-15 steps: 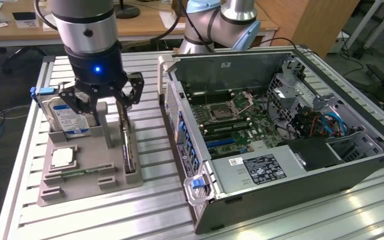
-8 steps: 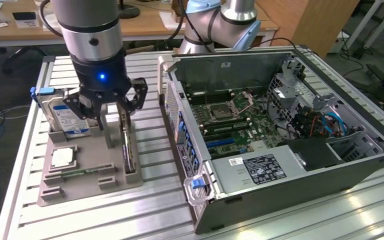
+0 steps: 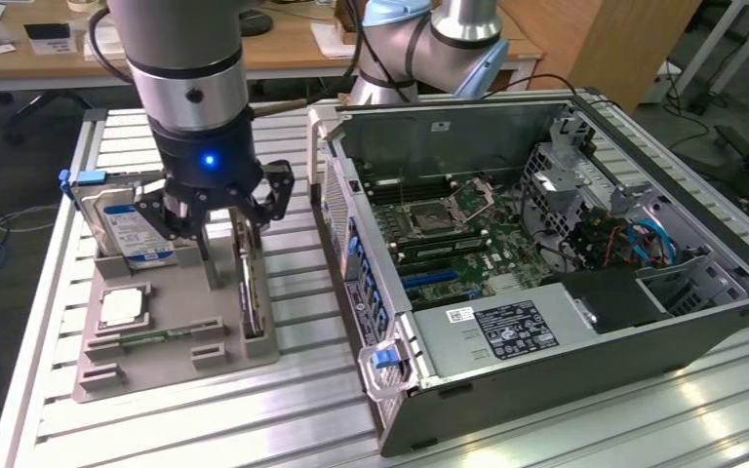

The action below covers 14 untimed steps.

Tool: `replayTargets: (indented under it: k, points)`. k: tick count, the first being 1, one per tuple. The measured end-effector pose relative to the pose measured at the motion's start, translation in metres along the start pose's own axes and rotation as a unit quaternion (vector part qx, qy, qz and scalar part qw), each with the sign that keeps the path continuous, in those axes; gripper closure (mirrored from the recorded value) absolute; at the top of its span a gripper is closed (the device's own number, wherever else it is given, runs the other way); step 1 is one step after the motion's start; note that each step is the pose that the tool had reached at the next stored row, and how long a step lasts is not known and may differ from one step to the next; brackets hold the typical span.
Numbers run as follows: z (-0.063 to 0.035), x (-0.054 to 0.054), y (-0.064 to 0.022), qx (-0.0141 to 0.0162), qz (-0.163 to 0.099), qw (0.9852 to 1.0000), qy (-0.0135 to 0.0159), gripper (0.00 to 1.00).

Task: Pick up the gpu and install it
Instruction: 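Pick up the gpu and move the gpu toward the slot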

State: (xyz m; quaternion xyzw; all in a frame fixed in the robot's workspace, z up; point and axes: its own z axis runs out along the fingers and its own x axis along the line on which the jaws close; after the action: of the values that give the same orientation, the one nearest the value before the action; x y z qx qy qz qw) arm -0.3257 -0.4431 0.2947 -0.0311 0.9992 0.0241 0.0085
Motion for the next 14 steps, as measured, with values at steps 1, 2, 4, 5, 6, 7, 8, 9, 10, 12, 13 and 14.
replayTargets:
  k: [1,2,4,5,6,7,8,9,10,12,13,14]
  points:
    - [0.0011,0.0,-0.0004,-0.0001,0.0,1.0,-0.0001,0.41]
    - [0.0021,0.0,-0.0011,0.0,0.0,1.0,0.0,0.41]
    - [0.0046,0.0,-0.0028,0.0,0.0,1.0,0.0,0.41]
    - [0.0064,0.0,-0.0031,-0.0001,0.0,1.0,-0.0001,0.41]
    - [0.0083,0.0,-0.0033,-0.0001,0.0,1.0,-0.0001,0.41]
    - [0.0101,-0.001,-0.0034,0.0,0.0,1.0,0.0,0.41]
    - [0.0119,-0.001,-0.0035,0.0,0.001,1.0,-0.0001,0.41]
    - [0.0137,-0.001,-0.0036,0.0,0.001,1.0,-0.0001,0.41]
    - [0.0155,-0.001,-0.0037,0.0,0.002,1.0,-0.0001,0.41]
    - [0.0191,-0.001,-0.0039,0.0001,0.004,1.0,-0.0002,0.41]
    - [0.021,-0.001,-0.004,0.0001,0.005,1.0,-0.0003,0.41]
    - [0.0228,-0.001,-0.0041,0.0001,0.006,1.0,-0.0004,0.41]
